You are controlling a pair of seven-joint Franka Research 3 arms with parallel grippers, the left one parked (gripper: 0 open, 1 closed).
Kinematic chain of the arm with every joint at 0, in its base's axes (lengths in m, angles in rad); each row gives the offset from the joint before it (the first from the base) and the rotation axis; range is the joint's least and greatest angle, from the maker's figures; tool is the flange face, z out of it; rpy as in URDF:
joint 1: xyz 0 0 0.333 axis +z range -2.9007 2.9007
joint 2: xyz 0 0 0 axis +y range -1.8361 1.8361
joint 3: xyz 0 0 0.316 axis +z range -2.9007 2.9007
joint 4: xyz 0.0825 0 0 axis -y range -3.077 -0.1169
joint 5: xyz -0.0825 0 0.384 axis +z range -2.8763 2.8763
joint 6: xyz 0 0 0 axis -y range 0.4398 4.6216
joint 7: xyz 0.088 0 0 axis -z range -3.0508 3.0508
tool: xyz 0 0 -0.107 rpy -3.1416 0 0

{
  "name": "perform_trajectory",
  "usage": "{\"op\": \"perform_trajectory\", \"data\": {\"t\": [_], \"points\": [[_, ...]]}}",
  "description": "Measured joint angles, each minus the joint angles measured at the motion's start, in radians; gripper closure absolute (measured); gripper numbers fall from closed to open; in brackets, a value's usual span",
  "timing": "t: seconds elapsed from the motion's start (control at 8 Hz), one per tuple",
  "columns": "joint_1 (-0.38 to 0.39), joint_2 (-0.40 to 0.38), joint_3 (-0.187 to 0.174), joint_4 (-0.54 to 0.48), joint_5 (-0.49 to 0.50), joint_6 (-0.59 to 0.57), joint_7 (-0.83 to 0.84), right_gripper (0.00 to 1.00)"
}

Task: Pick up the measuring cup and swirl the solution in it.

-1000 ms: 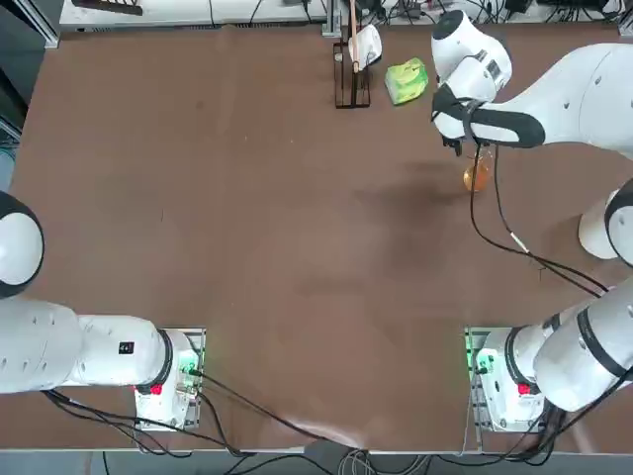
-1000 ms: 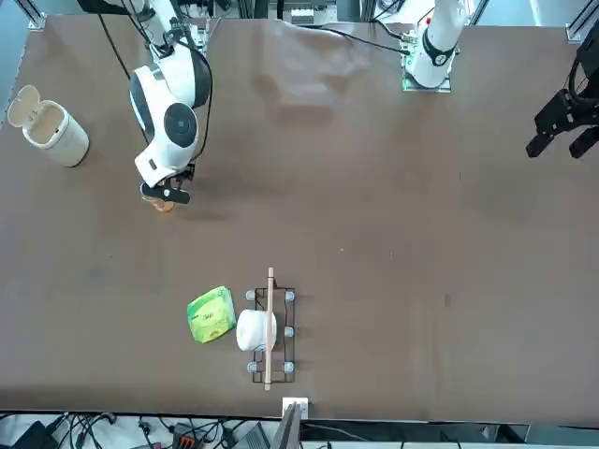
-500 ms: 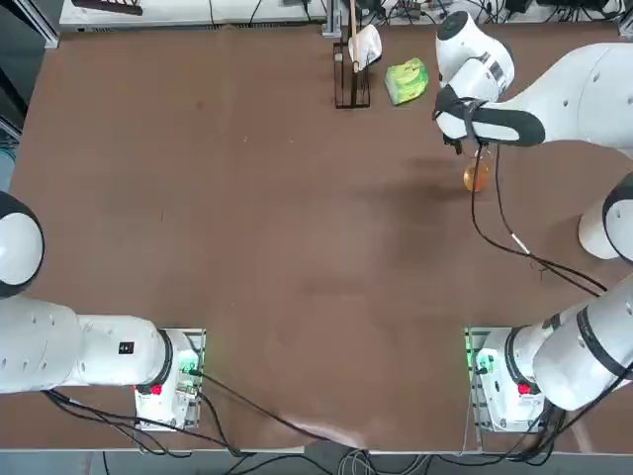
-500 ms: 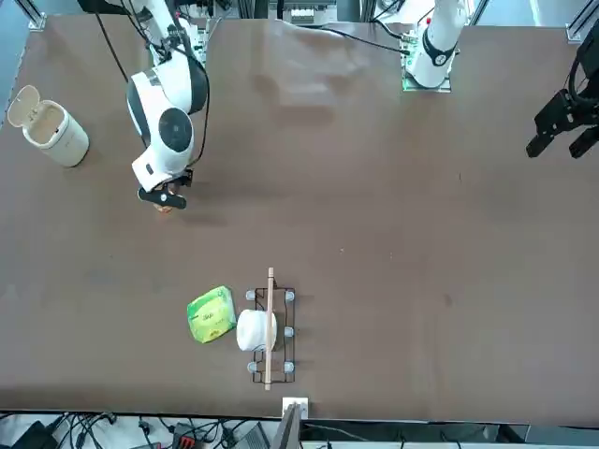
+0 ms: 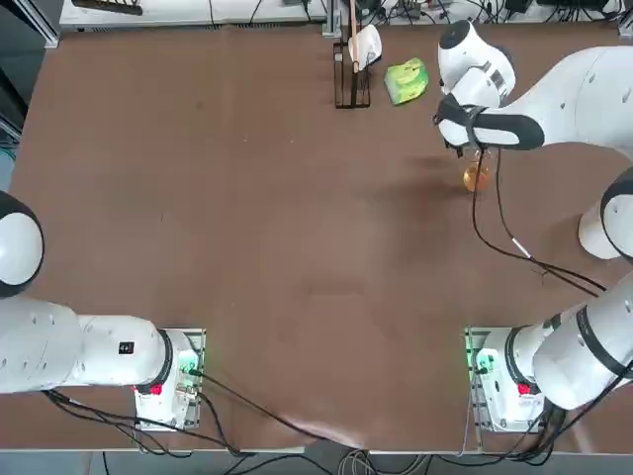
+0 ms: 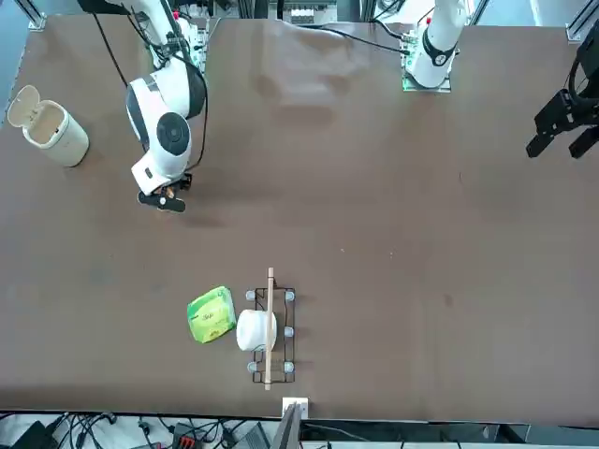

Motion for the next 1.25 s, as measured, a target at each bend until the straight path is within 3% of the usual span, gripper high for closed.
{"op": "perform_trajectory", "data": {"t": [0.75,0.88,1.25], "points": [[-0.015,0.001,-0.001,-0.026,-0.021,0.023,0.000,0.30],[-0.016,0.002,-0.001,-0.026,-0.021,0.023,0.000,0.39],[-0.017,0.006,-0.001,-0.027,-0.021,0.023,0.000,0.48]]}}
